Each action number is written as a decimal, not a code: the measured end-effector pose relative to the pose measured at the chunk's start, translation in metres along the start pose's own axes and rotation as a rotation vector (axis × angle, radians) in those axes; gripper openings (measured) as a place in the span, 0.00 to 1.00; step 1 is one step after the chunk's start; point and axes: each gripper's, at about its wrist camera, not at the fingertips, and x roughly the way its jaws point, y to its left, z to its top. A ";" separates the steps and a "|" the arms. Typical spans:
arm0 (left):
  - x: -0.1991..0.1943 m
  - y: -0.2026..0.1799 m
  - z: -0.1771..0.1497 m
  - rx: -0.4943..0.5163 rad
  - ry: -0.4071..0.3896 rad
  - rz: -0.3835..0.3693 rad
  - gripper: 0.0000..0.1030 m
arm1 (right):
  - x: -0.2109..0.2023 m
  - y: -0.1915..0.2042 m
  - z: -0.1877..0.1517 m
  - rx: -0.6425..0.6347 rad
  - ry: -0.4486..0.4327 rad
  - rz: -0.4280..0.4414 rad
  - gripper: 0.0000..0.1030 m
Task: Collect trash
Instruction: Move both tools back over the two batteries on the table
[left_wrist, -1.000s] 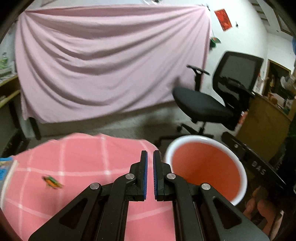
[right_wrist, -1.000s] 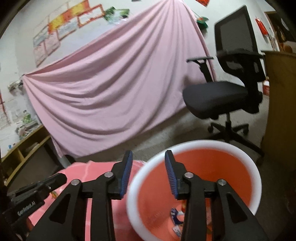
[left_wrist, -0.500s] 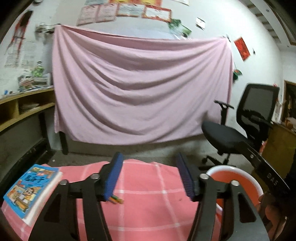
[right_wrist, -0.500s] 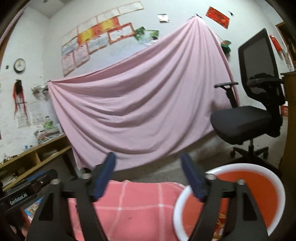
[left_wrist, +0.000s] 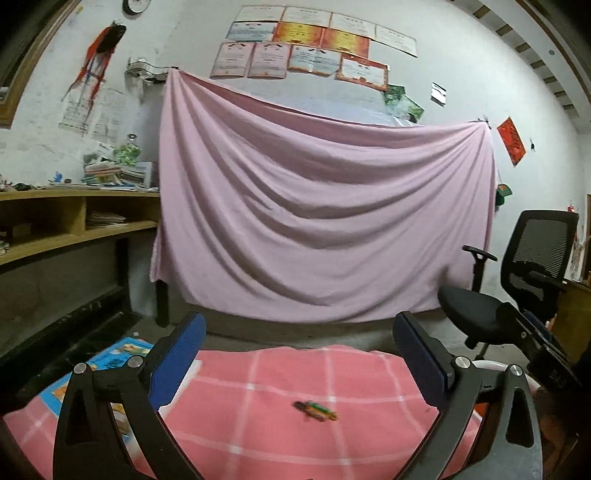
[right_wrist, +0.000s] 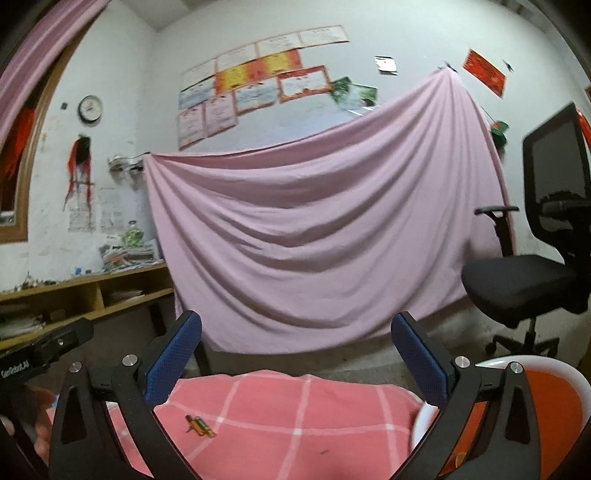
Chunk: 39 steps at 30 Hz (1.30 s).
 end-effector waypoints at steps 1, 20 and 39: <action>0.000 0.005 -0.001 -0.002 -0.003 0.010 0.96 | 0.001 0.004 -0.001 -0.011 0.000 0.007 1.00; 0.026 0.034 -0.035 0.015 0.122 0.103 0.96 | 0.053 0.035 -0.035 -0.145 0.200 0.062 1.00; 0.087 0.034 -0.067 0.054 0.409 0.136 0.88 | 0.124 0.054 -0.079 -0.234 0.682 0.209 0.50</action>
